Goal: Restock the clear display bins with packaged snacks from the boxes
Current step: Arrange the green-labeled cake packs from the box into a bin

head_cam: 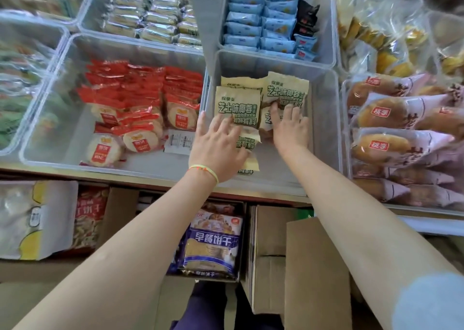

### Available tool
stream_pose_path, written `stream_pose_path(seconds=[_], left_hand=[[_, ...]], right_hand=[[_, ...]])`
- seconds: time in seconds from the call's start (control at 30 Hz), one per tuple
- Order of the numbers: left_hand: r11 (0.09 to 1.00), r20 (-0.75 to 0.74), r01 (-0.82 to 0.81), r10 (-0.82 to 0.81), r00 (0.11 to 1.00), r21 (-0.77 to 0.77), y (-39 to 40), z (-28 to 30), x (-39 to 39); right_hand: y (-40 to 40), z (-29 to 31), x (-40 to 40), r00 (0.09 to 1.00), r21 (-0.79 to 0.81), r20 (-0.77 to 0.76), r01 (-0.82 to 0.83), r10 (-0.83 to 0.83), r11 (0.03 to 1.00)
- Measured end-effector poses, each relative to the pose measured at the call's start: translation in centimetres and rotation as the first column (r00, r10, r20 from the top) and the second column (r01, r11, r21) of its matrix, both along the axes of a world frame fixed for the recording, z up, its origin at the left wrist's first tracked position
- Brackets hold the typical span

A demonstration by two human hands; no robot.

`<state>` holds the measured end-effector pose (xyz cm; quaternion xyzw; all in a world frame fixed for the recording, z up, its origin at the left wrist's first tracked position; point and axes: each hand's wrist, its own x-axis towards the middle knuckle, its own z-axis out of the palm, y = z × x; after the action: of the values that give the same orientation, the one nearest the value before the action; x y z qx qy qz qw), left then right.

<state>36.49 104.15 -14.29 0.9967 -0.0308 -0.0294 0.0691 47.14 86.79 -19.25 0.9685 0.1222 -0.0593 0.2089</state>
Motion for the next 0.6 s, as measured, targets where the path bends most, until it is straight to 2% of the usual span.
stream_pose_path(seconds=[0.2,0.27,0.33,0.4,0.47,0.53,0.6], left_hand=[[1.0,-0.015,-0.003,0.003,1.0,-0.003,0.1,0.3,0.0],[1.0,-0.032,0.004,-0.004,0.999,0.002,0.3,0.3,0.0],[1.0,-0.053,-0.006,0.006,0.999,-0.001,0.3,0.6,-0.3],[0.997,-0.015,-0.057,0.057,0.998,-0.057,-0.5,1.1,-1.1],[0.978,0.057,-0.092,0.104,0.993,-0.185,-2.4,2.0,-3.3],[0.947,0.151,-0.062,0.114,0.982,-0.315,-5.1,2.8,-6.5],[0.918,0.165,-0.04,0.114,0.98,-0.395,-7.7,3.0,-9.7]], right_hand=[[0.8,2.0,-0.7,0.992,0.01,-0.115,0.061,-0.06,0.998],[1.0,3.9,-2.0,0.994,0.077,-0.101,0.041,-0.033,0.996],[0.8,6.3,-4.2,0.997,0.211,-0.081,0.023,-0.006,0.977],[-0.2,8.7,-7.5,0.999,0.425,-0.04,0.001,0.018,0.905],[-2.0,10.9,-11.3,0.996,0.631,-0.088,0.031,0.032,0.775],[-4.4,12.8,-15.3,0.974,0.727,-0.215,0.11,0.073,0.678],[-6.8,14.0,-18.3,0.924,0.733,-0.371,0.229,0.094,0.641]])
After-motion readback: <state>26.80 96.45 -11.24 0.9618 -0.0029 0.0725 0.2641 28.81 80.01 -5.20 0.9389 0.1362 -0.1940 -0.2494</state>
